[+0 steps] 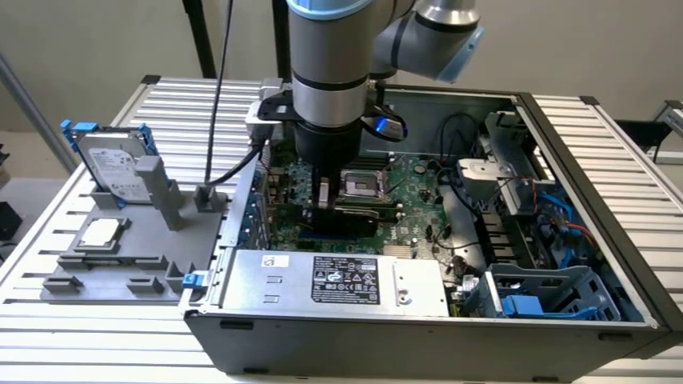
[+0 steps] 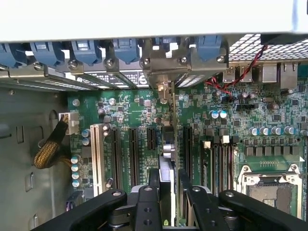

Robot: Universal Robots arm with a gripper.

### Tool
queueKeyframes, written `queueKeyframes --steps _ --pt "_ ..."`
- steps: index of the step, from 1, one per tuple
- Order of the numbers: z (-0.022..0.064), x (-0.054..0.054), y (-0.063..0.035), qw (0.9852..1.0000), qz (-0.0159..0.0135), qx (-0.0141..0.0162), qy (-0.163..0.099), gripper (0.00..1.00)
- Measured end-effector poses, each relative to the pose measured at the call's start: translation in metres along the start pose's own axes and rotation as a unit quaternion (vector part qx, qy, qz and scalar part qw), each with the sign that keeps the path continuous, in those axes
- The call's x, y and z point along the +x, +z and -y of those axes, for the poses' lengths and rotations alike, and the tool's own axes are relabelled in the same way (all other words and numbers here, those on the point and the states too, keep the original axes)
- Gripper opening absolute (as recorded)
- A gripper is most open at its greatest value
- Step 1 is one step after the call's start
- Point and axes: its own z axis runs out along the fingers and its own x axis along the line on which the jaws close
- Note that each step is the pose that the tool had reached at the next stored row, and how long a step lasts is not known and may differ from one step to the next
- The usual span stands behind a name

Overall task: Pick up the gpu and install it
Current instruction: 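Insert the gpu into the slot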

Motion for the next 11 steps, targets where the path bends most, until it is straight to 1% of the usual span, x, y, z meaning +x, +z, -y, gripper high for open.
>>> queueKeyframes --steps 6,11 --pt "-0.0045 0.0001 0.0007 1.0 0.0003 0.0045 0.0 0.27" --pt "-0.0058 0.0 0.0007 1.0 0.0003 0.0052 0.0 0.27"
